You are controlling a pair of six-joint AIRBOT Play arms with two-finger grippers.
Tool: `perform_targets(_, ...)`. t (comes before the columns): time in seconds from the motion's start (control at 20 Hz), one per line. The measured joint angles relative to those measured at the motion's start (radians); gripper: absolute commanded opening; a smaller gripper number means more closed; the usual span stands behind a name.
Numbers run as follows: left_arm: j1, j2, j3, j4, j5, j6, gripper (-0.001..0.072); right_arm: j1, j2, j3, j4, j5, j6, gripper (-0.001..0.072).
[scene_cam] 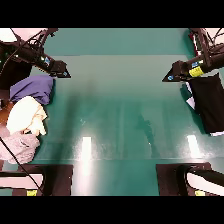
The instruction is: Fold the shirts.
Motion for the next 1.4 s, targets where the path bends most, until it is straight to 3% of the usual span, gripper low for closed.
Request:
perform_targets(0.3,0.004,0.0,0.003,0.011,0.027,0.001,0.0028,0.0,0.0,0.0,0.0,0.0,0.0,0.0018)
perform_targets(0.35,0.009,0.0,0.009,0.03,0.034,0.001,0.0126,0.0,0.0,0.0,0.0,0.0,0.0,0.0018)
perform_targets(0.4,0.019,0.0,0.016,0.063,0.037,0.001,0.0404,0.0,0.0,0.0,0.0,0.0,0.0,0.0018)
perform_targets(0.45,0.032,0.0,0.023,0.094,0.04,-0.002,0.0519,0.0,0.0,0.0,0.0,0.0,0.0,0.0018)
perform_targets(0.8,0.193,-0.001,-0.055,0.314,0.087,-0.071,0.0504,0.0,0.0,0.0,0.0,0.0,0.0,0.0018)
perform_targets(1.25,0.261,-0.058,-0.294,0.488,0.403,-0.086,0.0508,0.0,0.0,0.0,0.0,-0.003,0.0,0.0018)
perform_targets(1.3,0.261,-0.071,-0.301,0.494,0.422,-0.086,0.0446,0.0,0.0,0.0,0.0,-0.005,0.0,0.0018)
perform_targets(1.35,0.261,-0.083,-0.305,0.495,0.436,-0.087,0.0224,0.0,0.0,0.0,0.0,-0.005,0.0,0.0017)
perform_targets(1.4,0.262,-0.094,-0.309,0.498,0.445,-0.086,0.007,0.0,0.0,0.0,0.0,-0.008,0.0,0.0018)
